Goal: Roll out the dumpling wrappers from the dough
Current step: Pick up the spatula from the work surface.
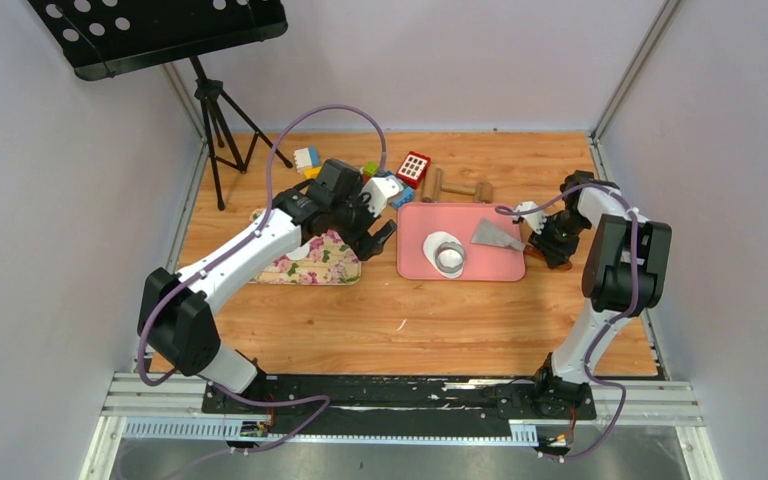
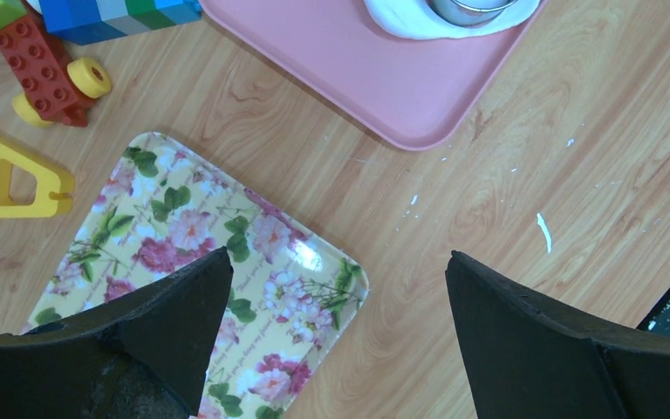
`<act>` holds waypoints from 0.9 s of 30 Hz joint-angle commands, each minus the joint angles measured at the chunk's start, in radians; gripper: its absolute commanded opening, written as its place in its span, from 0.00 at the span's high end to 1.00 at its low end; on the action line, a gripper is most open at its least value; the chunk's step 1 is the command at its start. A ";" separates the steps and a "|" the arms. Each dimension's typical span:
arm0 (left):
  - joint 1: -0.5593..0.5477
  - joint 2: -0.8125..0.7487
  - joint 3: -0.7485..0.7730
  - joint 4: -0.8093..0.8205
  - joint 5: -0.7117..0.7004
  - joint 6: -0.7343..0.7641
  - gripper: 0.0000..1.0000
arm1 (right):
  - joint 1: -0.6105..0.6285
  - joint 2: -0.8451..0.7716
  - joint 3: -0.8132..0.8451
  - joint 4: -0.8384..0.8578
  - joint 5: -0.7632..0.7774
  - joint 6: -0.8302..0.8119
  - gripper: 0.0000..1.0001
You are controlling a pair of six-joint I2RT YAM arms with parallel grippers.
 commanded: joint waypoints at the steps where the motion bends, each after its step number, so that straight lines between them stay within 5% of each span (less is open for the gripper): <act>1: 0.001 -0.051 -0.012 0.040 -0.009 0.012 0.00 | 0.006 0.019 0.066 -0.048 -0.017 0.020 0.98; 14: 0.002 -0.053 -0.030 0.054 -0.016 0.009 0.00 | 0.062 -0.223 0.004 -0.125 0.080 0.089 1.00; 27: 0.002 -0.057 -0.040 0.063 -0.022 0.006 0.00 | 0.150 -0.365 -0.262 0.077 0.146 0.251 1.00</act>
